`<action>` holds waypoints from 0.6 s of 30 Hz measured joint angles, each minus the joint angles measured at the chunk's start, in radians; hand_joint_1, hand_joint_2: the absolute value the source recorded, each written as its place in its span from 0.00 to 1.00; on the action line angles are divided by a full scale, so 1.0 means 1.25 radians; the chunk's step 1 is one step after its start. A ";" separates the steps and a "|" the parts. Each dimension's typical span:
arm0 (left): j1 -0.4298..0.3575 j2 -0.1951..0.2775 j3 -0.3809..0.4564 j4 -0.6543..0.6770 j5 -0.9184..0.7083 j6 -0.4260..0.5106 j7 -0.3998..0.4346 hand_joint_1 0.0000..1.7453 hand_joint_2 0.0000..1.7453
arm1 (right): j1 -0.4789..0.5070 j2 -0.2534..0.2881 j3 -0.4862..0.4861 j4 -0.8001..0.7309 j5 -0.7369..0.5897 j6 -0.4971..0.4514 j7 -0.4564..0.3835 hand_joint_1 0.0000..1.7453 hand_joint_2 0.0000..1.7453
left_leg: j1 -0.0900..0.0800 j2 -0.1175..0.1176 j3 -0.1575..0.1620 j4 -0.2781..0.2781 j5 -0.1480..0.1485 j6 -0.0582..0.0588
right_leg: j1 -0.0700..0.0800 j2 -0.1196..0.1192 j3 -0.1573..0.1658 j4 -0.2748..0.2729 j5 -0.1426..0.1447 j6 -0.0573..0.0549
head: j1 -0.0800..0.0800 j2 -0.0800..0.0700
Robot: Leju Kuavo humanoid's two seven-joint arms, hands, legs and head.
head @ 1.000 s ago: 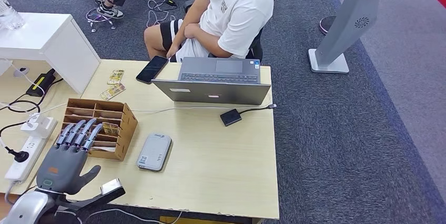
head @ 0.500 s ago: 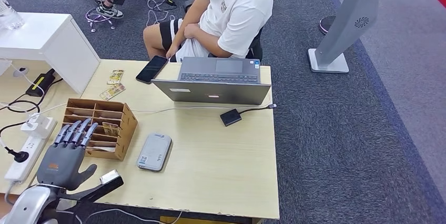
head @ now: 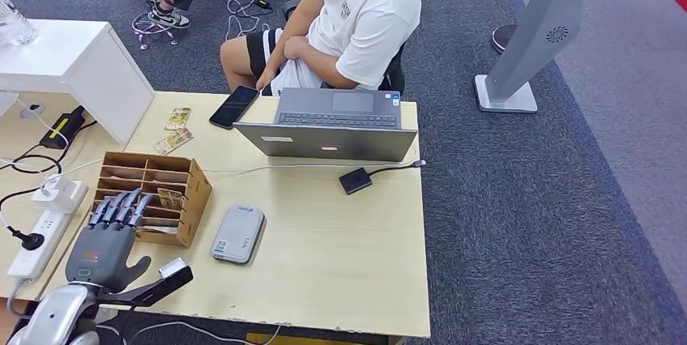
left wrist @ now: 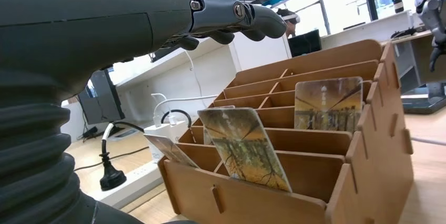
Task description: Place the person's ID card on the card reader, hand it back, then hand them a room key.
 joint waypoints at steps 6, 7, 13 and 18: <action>-0.004 0.000 0.006 0.021 0.000 0.001 0.000 0.00 1.00 | 0.000 0.000 0.000 0.000 0.000 0.001 0.001 0.00 1.00 | 0.000 0.000 0.000 0.000 0.000 0.000 | 0.000 0.000 0.000 0.000 0.000 0.000 | 0.000 0.000; -0.004 0.000 0.007 0.023 0.000 0.001 0.000 0.00 1.00 | 0.000 0.000 0.000 0.000 0.000 0.002 0.001 0.00 1.00 | 0.000 0.000 0.000 0.000 0.000 0.000 | 0.000 0.000 0.000 0.000 0.000 0.000 | 0.000 0.000; -0.008 -0.002 0.012 0.026 0.000 0.002 0.000 0.75 1.00 | 0.000 0.000 0.000 0.000 0.001 0.003 0.000 0.00 1.00 | 0.000 0.000 0.000 0.000 0.000 0.000 | 0.000 0.000 0.000 0.000 0.000 0.000 | 0.000 0.000; -0.009 -0.004 0.014 0.027 0.000 0.009 -0.003 1.00 1.00 | 0.000 0.000 0.000 0.000 0.001 0.006 -0.001 0.00 1.00 | 0.000 0.000 0.000 0.000 0.000 0.000 | 0.000 0.000 0.000 0.000 0.000 0.000 | 0.000 0.000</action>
